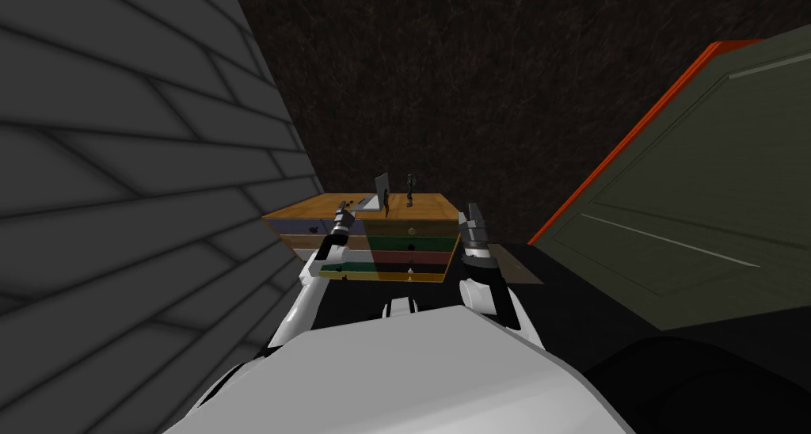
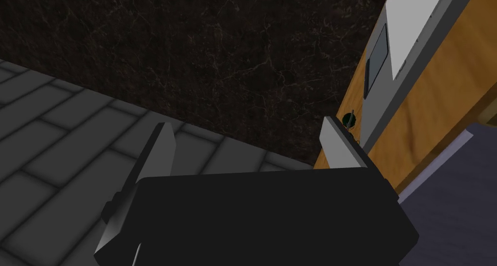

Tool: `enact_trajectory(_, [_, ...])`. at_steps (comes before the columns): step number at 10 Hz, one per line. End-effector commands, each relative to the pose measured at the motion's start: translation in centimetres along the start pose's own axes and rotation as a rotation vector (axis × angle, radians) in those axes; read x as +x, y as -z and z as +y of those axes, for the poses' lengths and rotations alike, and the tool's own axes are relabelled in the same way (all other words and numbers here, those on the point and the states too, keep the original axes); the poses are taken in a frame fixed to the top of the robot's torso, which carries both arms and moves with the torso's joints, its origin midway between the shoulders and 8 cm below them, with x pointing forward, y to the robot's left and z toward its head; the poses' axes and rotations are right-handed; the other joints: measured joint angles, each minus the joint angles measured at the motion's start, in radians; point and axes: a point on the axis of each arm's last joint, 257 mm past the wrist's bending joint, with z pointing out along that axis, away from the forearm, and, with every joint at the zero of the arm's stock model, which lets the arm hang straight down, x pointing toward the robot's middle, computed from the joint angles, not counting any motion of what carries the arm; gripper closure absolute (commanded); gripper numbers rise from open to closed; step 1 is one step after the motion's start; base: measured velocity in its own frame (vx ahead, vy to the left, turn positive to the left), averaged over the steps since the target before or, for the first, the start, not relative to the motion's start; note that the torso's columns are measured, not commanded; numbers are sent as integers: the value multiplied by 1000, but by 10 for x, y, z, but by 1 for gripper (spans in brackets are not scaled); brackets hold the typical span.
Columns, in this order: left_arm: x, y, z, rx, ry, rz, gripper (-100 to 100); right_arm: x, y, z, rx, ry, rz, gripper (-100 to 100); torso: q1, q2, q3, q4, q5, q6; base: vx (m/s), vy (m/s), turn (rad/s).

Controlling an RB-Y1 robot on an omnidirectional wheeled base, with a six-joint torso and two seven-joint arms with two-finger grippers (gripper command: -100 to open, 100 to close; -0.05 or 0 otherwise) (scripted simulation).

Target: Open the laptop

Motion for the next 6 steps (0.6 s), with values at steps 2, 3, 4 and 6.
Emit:
enact_trajectory(2, [1, -28, 14, -51, 56, -7, -100, 0, 0, 0, 0, 0, 0, 0, 0, 0, 0, 0, 0, 0, -8, -63, 18])
enact_trajectory(3, [4, -36, 13, -50, 59, -3, -100, 0, 0, 0, 0, 0, 0, 0, -1, 0, 0, 0, 0, 0, -6, -53, 19])
enact_trajectory(4, [4, -45, 18, -72, 84, -8, -100, 0, 0, 0, 0, 0, 0, 0, 1, 0, 0, 0, 0, 0, -7, -59, 22])
enact_trajectory(6, [6, -60, 22, -97, 111, -12, -100, 0, 0, 0, 0, 0, 0, 0, 1, 0, 0, 0, 0, 0, -13, -54, 23])
